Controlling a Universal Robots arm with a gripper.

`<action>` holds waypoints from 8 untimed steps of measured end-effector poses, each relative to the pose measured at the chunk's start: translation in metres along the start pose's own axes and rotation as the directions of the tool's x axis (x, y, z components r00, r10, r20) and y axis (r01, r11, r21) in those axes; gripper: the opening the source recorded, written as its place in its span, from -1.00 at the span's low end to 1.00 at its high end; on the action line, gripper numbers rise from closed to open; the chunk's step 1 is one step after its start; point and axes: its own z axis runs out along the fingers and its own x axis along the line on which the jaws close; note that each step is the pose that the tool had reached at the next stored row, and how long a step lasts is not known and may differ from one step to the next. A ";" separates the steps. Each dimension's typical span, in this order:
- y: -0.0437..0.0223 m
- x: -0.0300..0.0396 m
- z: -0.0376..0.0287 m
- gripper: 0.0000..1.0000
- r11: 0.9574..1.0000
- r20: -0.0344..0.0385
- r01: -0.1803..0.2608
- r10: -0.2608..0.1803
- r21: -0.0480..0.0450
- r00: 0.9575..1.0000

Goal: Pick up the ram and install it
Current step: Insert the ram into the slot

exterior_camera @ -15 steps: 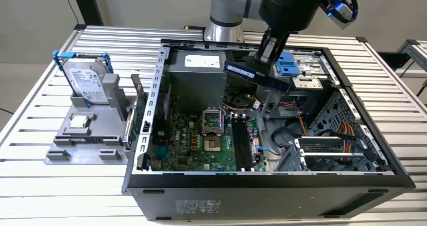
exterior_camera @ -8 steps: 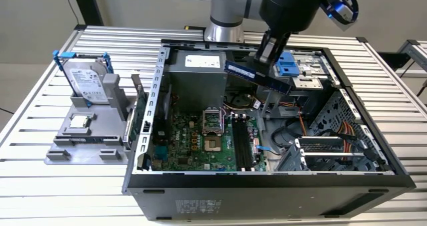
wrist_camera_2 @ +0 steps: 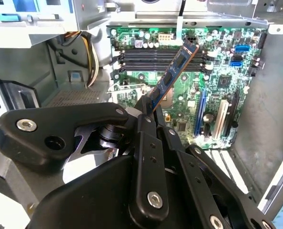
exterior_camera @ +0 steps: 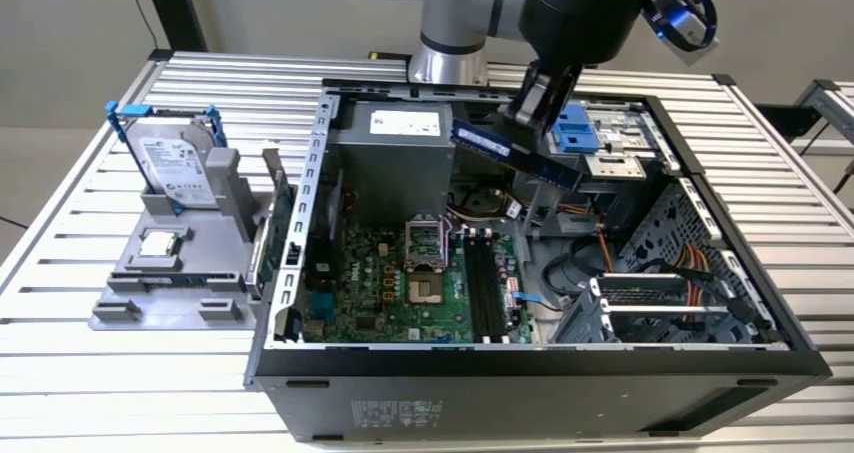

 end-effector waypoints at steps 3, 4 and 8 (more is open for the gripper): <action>-0.0001 0.0001 0.0000 -1.00 1.000 0.001 -0.021 0.021 0.000 1.000; -0.0001 0.0001 0.0000 -1.00 1.000 0.001 -0.028 0.028 0.000 1.000; -0.0002 0.0003 0.0000 -1.00 0.998 0.003 -0.055 0.055 0.001 0.998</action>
